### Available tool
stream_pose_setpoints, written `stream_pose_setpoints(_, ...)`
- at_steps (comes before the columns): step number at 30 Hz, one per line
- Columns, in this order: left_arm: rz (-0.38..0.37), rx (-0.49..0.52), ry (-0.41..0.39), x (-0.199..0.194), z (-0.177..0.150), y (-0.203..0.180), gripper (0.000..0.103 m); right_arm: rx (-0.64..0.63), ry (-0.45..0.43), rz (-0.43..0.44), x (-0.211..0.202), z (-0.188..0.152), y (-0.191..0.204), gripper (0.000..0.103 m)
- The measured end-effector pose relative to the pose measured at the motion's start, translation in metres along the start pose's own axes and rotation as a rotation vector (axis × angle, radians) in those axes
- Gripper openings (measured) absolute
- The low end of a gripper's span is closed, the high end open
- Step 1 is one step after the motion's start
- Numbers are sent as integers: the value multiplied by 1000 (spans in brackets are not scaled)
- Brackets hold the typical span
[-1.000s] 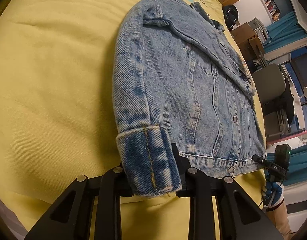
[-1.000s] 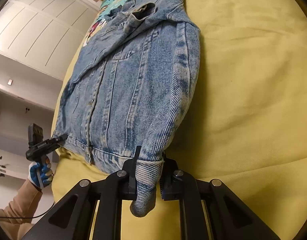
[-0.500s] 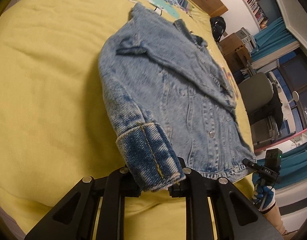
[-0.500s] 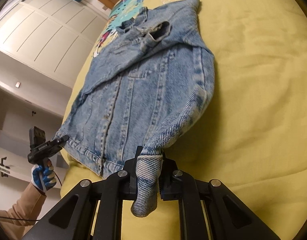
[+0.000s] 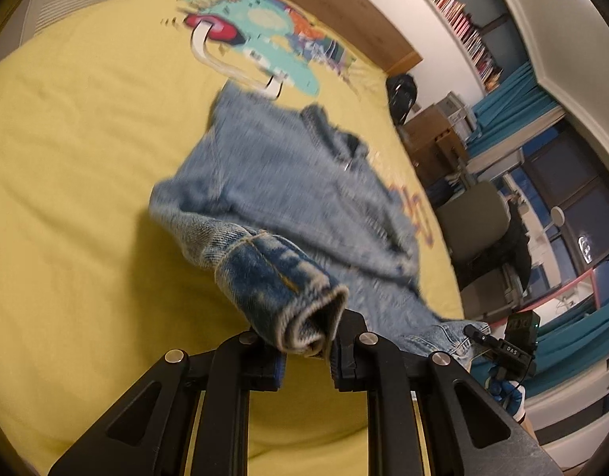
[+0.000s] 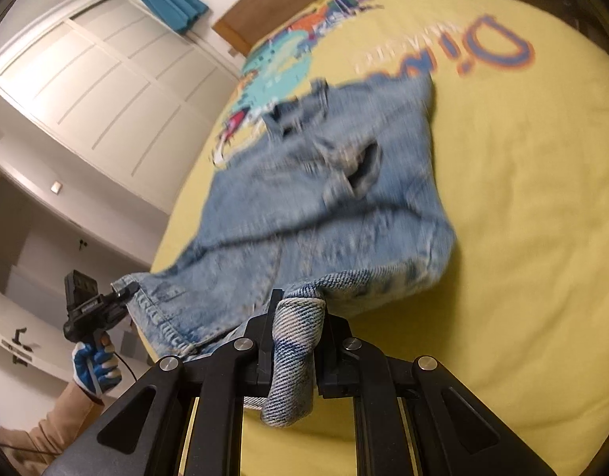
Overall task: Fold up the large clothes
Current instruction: 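Lift the grasped edge with both tools and fold it over the jacket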
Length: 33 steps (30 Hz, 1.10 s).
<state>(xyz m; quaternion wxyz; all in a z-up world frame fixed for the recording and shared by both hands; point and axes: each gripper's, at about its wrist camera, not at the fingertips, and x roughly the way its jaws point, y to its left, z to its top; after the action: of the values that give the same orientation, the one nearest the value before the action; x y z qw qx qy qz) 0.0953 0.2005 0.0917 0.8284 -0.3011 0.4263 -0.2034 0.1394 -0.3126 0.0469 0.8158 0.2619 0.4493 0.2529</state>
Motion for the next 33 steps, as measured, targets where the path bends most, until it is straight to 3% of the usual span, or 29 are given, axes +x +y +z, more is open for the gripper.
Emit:
stream_pose_setpoints(9, -31, 30, -100, 8, 81, -24, 14, -38, -103, -8, -3, 92, 21, 12)
stream_pose_setpoints(16, -10, 37, -144, 44, 152, -27, 14, -9, -158, -30, 22, 162, 12, 12)
stream_pose_setpoints(24, 92, -8, -89, 131, 205, 6, 14, 91, -136, -96, 85, 212, -33, 12)
stream_pose_setpoints(33, 268, -46, 39, 214, 224, 45, 14, 227, -48, -177, 156, 237, -90, 13)
